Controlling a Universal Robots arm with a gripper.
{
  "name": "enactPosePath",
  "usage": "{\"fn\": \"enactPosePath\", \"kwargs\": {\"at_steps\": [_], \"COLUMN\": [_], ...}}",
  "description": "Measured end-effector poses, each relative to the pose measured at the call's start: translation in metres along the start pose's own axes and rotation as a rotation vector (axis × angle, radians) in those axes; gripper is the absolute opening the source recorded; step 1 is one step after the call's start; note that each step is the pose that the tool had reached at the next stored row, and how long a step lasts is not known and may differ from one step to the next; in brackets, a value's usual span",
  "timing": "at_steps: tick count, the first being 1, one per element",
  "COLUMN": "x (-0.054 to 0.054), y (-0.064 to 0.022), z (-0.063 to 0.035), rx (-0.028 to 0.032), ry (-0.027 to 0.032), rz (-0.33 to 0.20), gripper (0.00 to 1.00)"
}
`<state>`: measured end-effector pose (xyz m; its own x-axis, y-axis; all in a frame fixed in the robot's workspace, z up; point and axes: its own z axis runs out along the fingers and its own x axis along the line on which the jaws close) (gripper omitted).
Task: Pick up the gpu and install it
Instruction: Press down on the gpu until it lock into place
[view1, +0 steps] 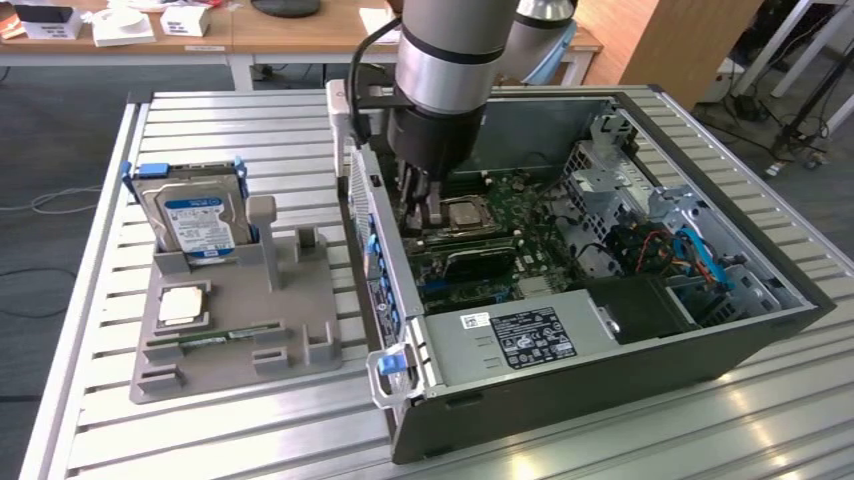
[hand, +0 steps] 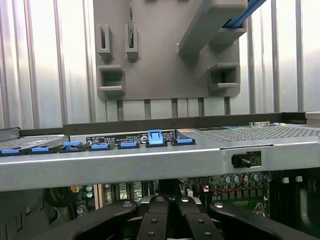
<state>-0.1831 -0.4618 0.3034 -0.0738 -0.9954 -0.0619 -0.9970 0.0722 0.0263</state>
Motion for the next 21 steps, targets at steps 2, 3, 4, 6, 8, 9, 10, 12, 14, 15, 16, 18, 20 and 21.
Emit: {"fn": "enactPosePath", "kwargs": {"at_steps": [2, 3, 4, 6, 8, 9, 10, 12, 14, 15, 16, 18, 20, 21], "x": [0.000, 0.000, -0.001, -0.001, -0.002, -0.002, -0.002, -0.003, -0.003, -0.003, -0.004, -0.004, -0.005, -0.005], "y": [-0.0029, -0.0053, -0.0080, -0.0145, -0.0206, -0.0236, -0.0269, -0.0341, -0.0412, -0.0445, -0.0479, -0.0543, -0.0605, -0.0633], "z": [-0.0001, -0.0001, -0.0002, -0.0003, -0.0004, -0.0005, -0.0006, -0.0007, -0.0009, -0.0010, -0.0010, -0.0012, -0.0013, -0.0014], "rx": [-0.0001, 0.0001, 0.0000, 0.0000, 0.0001, 0.0001, 0.0001, 0.0001, 0.0001, 0.0000, 0.0000, 0.0000, 0.0000, -0.0001], "ry": [0.0001, 0.0000, 0.0000, -0.0001, 0.0000, 0.0000, 0.0000, 0.0000, -0.0001, -0.0001, -0.0003, -0.0007, -0.0011, -0.0011], "rz": [0.000, 0.000, 0.000, 0.000, 0.000, 0.000, 0.000, 0.000, 0.000, 0.000, 0.000, 0.000, 0.000, 0.000], "gripper": [0.11, 0.11, 0.11, 0.11, 0.11, 0.11, 0.11, 0.11, 0.11, 0.11, 0.11, 0.11, 0.11, 0.11]}}
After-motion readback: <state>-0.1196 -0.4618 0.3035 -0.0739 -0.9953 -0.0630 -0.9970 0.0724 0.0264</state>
